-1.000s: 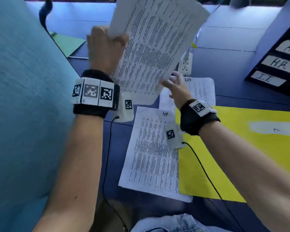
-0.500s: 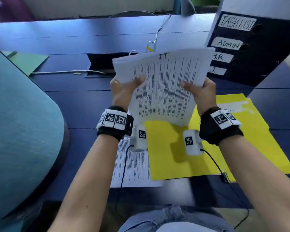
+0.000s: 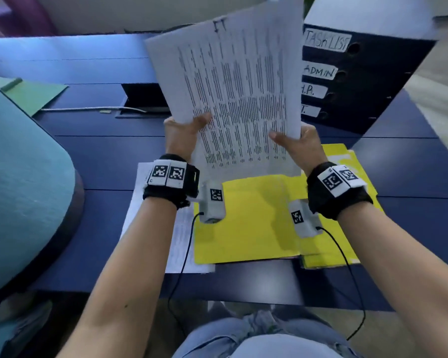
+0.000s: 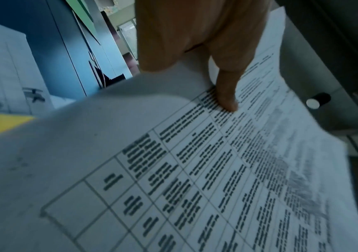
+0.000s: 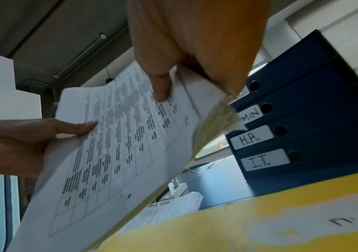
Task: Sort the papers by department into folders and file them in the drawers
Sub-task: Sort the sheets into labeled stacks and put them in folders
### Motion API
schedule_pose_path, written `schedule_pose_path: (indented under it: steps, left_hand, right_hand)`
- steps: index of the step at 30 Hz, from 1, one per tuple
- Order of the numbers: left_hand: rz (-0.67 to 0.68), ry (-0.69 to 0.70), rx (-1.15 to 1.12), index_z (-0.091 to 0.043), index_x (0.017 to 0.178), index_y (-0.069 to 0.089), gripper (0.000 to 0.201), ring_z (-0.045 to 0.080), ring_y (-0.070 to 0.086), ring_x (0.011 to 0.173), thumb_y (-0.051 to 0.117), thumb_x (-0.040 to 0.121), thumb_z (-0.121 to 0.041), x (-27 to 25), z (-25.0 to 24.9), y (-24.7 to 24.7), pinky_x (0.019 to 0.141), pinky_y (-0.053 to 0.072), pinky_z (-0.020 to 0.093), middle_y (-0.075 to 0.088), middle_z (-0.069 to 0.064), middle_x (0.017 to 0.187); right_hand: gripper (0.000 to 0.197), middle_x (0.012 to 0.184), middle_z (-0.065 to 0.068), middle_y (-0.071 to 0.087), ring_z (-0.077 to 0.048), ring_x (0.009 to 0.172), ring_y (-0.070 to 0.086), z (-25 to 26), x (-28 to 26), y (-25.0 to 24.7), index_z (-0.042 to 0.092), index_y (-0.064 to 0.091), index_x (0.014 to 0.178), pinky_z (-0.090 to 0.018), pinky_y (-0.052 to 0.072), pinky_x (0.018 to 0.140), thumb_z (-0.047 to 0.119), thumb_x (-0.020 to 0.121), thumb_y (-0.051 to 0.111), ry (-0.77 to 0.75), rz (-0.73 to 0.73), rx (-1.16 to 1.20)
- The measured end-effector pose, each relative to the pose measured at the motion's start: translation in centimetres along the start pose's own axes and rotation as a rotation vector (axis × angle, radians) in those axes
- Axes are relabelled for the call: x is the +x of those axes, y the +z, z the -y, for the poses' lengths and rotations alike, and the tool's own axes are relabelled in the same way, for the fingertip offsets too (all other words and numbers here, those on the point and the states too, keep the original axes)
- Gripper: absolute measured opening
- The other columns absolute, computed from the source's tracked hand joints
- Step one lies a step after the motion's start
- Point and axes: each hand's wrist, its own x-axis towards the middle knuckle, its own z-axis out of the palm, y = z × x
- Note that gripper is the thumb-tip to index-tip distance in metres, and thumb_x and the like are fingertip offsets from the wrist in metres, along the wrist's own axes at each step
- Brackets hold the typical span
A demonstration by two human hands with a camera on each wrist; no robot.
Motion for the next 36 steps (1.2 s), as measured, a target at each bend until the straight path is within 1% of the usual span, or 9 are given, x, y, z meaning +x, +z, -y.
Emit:
schedule_pose_path:
  steps: [4, 7, 10, 13, 16, 20, 25, 29, 36]
  left_hand:
    - [-0.042, -0.093, -0.016, 0.006, 0.103, 0.063, 0.028, 0.017, 0.062, 0.074, 0.070, 0.077, -0.001, -1.0, 1.9, 4.4, 0.067, 0.051, 0.023, 0.067, 0.006, 0.083]
    - [-0.037, -0.214, 0.113, 0.005, 0.109, 0.062, 0.042, 0.022, 0.060, 0.085, 0.071, 0.072, -0.014, -1.4, 4.8, 7.1, 0.068, 0.049, 0.027, 0.064, 0.012, 0.095]
    - [-0.057, -0.373, 0.321, 0.001, 0.114, 0.060, 0.050, 0.033, 0.056, 0.113, 0.071, 0.072, -0.023, -1.2, 8.0, 7.4, 0.091, 0.045, 0.041, 0.061, 0.020, 0.117]
    - [-0.108, -0.593, 0.686, 0.001, 0.136, 0.033, 0.078, 0.035, 0.031, 0.134, 0.066, 0.080, -0.042, -1.9, 10.7, 6.0, 0.108, 0.028, 0.041, 0.033, 0.021, 0.143]
    - [-0.202, -0.714, 0.862, -0.001, 0.145, 0.001, 0.111, 0.041, 0.006, 0.141, 0.072, 0.073, -0.047, -3.8, 11.7, 4.6, 0.113, 0.010, 0.051, 0.001, 0.027, 0.151]
    - [-0.214, -0.751, 1.021, 0.000, 0.145, -0.010, 0.125, 0.038, -0.001, 0.142, 0.075, 0.067, -0.048, -5.6, 12.8, 3.0, 0.112, 0.004, 0.052, -0.005, 0.025, 0.153]
    - [-0.274, -0.702, 0.945, 0.005, 0.142, 0.012, 0.099, 0.036, 0.021, 0.138, 0.075, 0.075, -0.032, -4.2, 12.8, 0.9, 0.111, 0.022, 0.048, 0.020, 0.024, 0.148]
    - [-0.316, -0.496, 0.872, 0.004, 0.129, 0.036, 0.062, 0.036, 0.042, 0.126, 0.069, 0.082, -0.018, -2.6, 10.6, 0.4, 0.102, 0.037, 0.043, 0.042, 0.024, 0.136]
    - [-0.279, -0.271, 1.075, 0.004, 0.127, 0.042, 0.043, 0.037, 0.041, 0.125, 0.054, 0.092, -0.019, 0.9, 4.2, 0.7, 0.098, 0.036, 0.044, 0.044, 0.024, 0.134]
  right_hand:
    - [0.029, 0.088, -0.003, 0.056, -0.012, 0.069, 0.051, -2.0, -0.7, -4.2, 0.007, 0.052, 0.120, -0.017, 0.043, 0.059, 0.013, 0.092, 0.055, -0.044, -0.071, -0.206]
    - [0.023, 0.085, -0.015, 0.053, -0.019, 0.073, 0.048, -3.8, -1.7, -7.4, 0.006, 0.055, 0.114, -0.023, 0.039, 0.057, 0.006, 0.091, 0.051, 0.033, -0.098, -0.240]
    - [0.020, 0.092, -0.021, 0.058, -0.022, 0.078, 0.052, -6.1, -2.5, -10.3, 0.013, 0.059, 0.106, -0.029, 0.045, 0.068, 0.005, 0.089, 0.053, 0.142, -0.131, -0.203]
    - [0.022, 0.104, -0.028, 0.061, -0.025, 0.082, 0.057, -8.4, -3.4, -12.7, 0.004, 0.060, 0.110, -0.021, 0.050, 0.065, 0.003, 0.090, 0.052, 0.241, -0.151, -0.232]
    - [0.023, 0.109, -0.029, 0.061, -0.037, 0.098, 0.060, -10.4, -4.6, -13.9, -0.002, 0.059, 0.113, -0.037, 0.051, 0.079, 0.005, 0.092, 0.052, 0.328, -0.127, -0.313]
    - [0.024, 0.109, -0.033, 0.060, -0.046, 0.099, 0.057, -12.8, -6.2, -13.4, -0.002, 0.057, 0.116, -0.033, 0.042, 0.072, 0.002, 0.093, 0.051, 0.415, -0.145, -0.240]
    - [0.029, 0.119, -0.018, 0.061, -0.029, 0.103, 0.057, -14.0, -7.0, -11.8, 0.004, 0.056, 0.122, -0.040, 0.045, 0.093, 0.007, 0.093, 0.053, 0.495, -0.134, -0.194]
    - [0.029, 0.117, -0.020, 0.061, -0.034, 0.102, 0.058, -13.1, -6.1, -11.5, 0.001, 0.055, 0.122, -0.040, 0.047, 0.087, 0.006, 0.093, 0.052, 0.454, -0.129, -0.197]
    - [0.030, 0.117, -0.024, 0.060, -0.040, 0.107, 0.057, -12.1, -5.6, -11.8, -0.001, 0.054, 0.123, -0.036, 0.046, 0.084, 0.003, 0.093, 0.051, 0.441, -0.142, -0.208]
